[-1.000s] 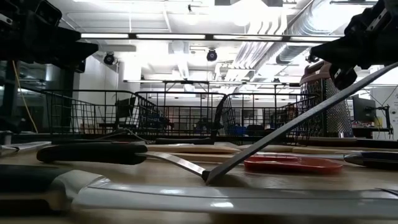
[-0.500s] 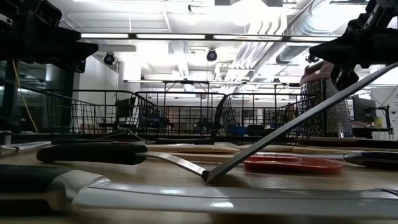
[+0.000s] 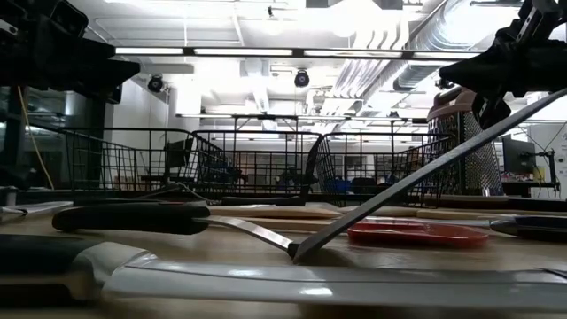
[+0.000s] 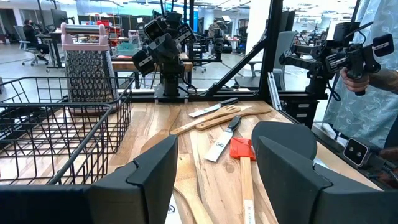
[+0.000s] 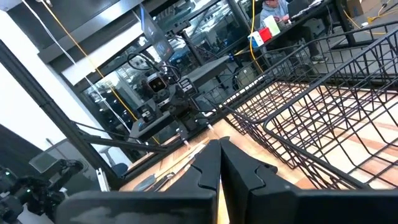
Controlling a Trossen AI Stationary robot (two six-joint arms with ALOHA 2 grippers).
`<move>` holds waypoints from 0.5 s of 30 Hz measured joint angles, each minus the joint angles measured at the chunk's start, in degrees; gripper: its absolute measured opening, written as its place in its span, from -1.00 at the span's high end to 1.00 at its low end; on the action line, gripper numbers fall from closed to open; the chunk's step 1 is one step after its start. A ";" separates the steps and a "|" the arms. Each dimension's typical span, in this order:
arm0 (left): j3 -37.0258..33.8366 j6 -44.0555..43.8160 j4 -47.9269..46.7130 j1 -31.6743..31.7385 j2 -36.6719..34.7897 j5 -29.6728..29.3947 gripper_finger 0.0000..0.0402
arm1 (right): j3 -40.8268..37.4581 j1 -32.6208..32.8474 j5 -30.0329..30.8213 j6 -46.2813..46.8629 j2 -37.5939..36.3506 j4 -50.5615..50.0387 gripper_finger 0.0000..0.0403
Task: Pick & Place Kitchen Items
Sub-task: Put the brown serving spoon into the right black wire basket
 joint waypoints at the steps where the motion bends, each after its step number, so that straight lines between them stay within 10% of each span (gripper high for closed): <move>1: 0.00 0.00 0.00 -0.01 -0.01 0.02 -0.05 | 0.01 -0.01 0.23 0.06 0.00 0.00 0.99; 15: 0.00 0.00 0.00 -0.01 0.01 0.02 -0.06 | 6.28 0.01 1.33 0.46 11.00 -6.29 0.99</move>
